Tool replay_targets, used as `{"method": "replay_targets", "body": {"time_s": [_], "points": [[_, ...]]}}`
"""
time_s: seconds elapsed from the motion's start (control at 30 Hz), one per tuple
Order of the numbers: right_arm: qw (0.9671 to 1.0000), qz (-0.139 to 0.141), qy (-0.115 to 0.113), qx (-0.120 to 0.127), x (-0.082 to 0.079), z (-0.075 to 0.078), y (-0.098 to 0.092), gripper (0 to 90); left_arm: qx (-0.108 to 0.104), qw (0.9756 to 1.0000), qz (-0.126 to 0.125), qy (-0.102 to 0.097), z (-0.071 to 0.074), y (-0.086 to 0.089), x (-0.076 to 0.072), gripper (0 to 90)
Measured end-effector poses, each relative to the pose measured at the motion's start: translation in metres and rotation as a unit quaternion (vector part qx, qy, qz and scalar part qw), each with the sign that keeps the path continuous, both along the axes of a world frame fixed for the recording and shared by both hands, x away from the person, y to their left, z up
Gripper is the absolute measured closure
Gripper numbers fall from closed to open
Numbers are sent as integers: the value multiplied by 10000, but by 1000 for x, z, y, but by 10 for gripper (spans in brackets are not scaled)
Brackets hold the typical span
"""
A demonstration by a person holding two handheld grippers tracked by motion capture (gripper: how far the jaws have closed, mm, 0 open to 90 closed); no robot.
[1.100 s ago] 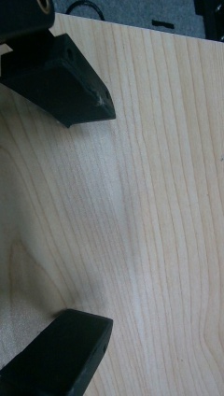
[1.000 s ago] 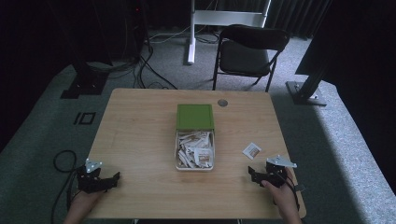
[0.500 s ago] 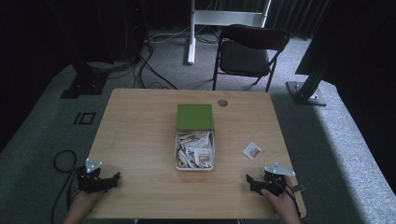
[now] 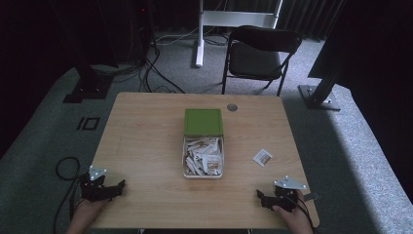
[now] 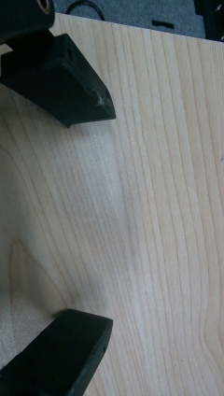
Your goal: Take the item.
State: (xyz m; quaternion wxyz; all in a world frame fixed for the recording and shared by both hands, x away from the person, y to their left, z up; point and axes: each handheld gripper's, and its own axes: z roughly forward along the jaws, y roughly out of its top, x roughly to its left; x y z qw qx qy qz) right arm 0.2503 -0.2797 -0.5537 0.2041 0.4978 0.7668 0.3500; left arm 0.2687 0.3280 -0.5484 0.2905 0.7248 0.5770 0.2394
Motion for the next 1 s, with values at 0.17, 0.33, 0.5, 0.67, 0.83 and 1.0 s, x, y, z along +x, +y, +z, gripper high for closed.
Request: {"method": "replay_targets", "body": {"time_s": [0.17,0.33,0.5,0.67,0.83,1.0], "points": [[9998,147,1,-119,-5,0,-3,128,1,10000,-1,1,0,0,0,37],[9997,192,7,-171,-8,-1,-4,125,1,10000,-1,1,0,0,0,37],[9997,188,-91,-109,-14,-3,-5,123,1,10000,0,0,0,0,0,38],[9998,127,-110,-91,-14,-3,-5,123,1,10000,-1,1,0,0,0,37],[9999,71,-72,-112,-12,-2,-4,123,1,10000,0,1,0,0,0,38],[9998,-112,-17,-141,-9,-1,-4,123,2,10000,-1,1,0,0,0,37]]}}
